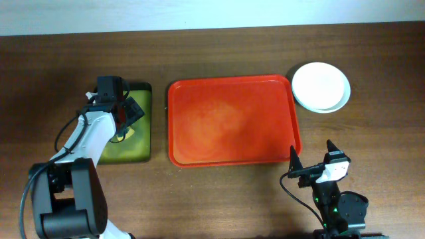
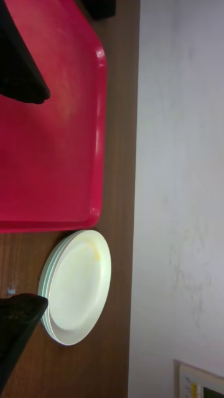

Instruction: Clean dirty plates on tray and stack at the side

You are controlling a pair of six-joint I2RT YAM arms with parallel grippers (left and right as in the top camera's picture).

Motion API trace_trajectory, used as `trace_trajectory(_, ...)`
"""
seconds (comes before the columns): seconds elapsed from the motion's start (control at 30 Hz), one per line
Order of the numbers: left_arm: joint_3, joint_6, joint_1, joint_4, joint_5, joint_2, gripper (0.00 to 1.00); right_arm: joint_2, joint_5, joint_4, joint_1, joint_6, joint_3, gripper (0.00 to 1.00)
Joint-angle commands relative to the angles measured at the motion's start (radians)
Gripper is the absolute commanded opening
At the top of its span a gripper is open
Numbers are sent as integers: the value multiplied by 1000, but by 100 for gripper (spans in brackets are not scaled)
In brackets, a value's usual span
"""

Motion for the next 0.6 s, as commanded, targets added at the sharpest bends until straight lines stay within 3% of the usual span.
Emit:
trace_trajectory(0.0, -6, 3, 8, -13, 4, 8, 99, -10, 16, -3, 6, -5, -9, 98)
trace_trajectory(0.33, -39, 3, -2, -86, 56, 10, 99, -10, 16, -3, 6, -5, -9, 98)
trace_trajectory(0.57, -167, 196, -120, 10, 18, -157, 99, -10, 16, -3, 6, -5, -9, 98)
